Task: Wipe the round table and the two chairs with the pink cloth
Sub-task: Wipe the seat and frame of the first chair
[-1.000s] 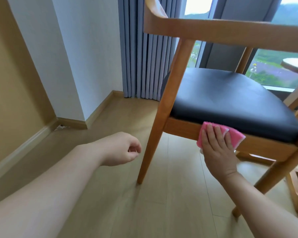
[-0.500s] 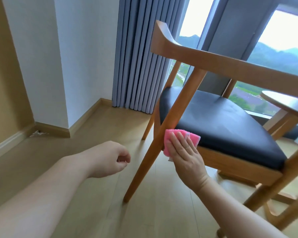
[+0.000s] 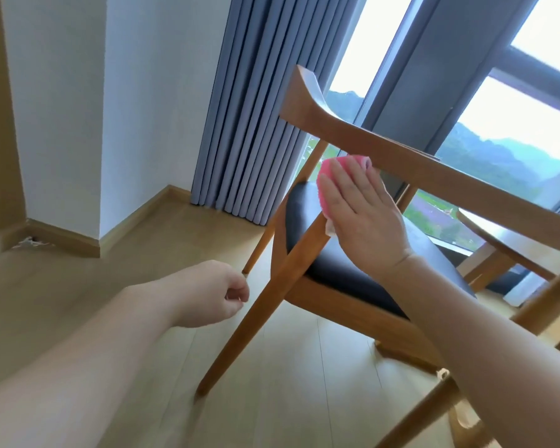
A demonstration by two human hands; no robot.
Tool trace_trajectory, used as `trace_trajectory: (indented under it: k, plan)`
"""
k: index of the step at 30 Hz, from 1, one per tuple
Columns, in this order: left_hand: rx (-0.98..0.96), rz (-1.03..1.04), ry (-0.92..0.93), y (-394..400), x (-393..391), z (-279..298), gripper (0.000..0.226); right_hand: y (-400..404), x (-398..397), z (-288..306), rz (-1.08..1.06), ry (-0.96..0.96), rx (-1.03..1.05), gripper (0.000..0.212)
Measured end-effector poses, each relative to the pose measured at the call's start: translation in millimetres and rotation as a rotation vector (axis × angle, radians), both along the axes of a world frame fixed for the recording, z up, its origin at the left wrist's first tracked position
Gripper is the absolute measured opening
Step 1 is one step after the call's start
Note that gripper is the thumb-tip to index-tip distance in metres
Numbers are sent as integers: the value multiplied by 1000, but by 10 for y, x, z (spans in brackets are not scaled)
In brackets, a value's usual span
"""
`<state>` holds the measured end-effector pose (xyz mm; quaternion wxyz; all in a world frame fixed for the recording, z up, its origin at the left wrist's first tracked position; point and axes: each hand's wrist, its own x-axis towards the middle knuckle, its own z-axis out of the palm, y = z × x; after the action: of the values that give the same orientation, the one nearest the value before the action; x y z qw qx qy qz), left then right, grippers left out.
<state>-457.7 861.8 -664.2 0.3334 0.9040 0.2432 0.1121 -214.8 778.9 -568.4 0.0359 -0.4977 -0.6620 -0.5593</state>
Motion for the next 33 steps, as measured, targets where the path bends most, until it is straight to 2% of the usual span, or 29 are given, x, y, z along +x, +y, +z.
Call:
trace_trajectory:
  k: [7,10,13,18,26,33]
  plan:
    - [-5,-1,15,54,-18,-51,18,114,-160,-75,-95,90,-49,33]
    - [-25,6,29,78,-26,-90,19,133,-305,-270,-188,86,-224,32]
    - [-39,13,42,115,-51,-112,20,144,-460,-593,-311,-3,-429,38]
    - [-28,23,56,178,-134,-143,16,158,-663,-1069,-480,-89,-593,43]
    - [-28,28,42,222,-202,-170,18,132,-662,-1217,-487,-155,-612,41]
    - [-25,13,6,193,-125,-119,19,64,-609,-930,-412,-156,-631,35]
